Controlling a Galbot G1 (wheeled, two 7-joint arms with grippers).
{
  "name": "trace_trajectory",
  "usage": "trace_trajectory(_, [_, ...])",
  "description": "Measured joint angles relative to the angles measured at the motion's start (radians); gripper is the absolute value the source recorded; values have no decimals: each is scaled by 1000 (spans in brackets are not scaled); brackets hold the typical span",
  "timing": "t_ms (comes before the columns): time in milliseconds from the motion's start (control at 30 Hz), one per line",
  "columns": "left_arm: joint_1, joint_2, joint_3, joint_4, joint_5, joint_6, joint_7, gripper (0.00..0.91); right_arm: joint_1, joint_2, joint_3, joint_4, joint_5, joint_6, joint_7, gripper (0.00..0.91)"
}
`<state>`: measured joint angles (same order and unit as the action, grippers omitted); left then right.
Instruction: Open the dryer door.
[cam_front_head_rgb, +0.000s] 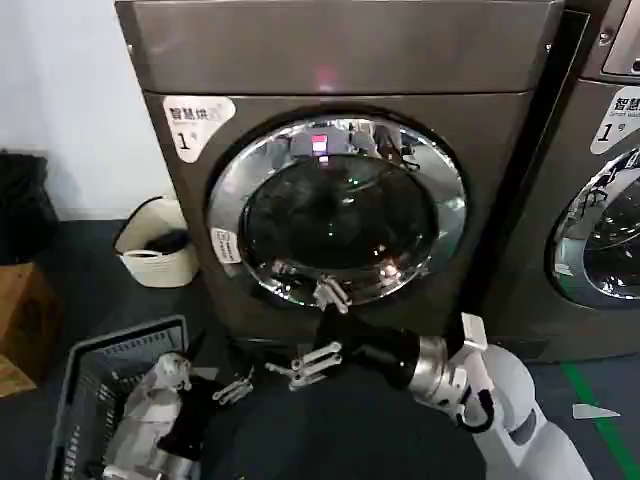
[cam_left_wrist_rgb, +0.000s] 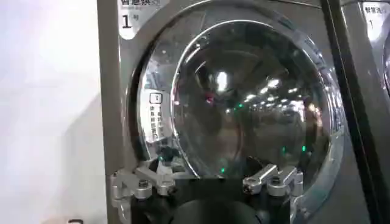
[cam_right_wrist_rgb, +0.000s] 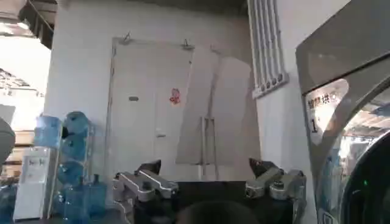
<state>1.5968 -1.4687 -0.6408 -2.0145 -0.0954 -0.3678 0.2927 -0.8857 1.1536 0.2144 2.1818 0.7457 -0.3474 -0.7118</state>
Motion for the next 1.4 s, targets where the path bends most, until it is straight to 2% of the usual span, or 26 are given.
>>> trace_trajectory(200, [-2,-1,9,1,4,20,-12,907,5,-1,-4,-43,-73,41,-2,907])
trace_trajectory(700, [1,2,17,-7,18,54,-12,907,57,40,-34,-176,-149,72,5,907])
trace_trajectory(1200, [7,1,21,-27,57,137,-33,907,170,87,-111,-347,-154,84,14,907])
trace_trajectory(1400, [10,-1,23,-33,64,155,-34,907,237,111,-160,-427,-186,74,24,907])
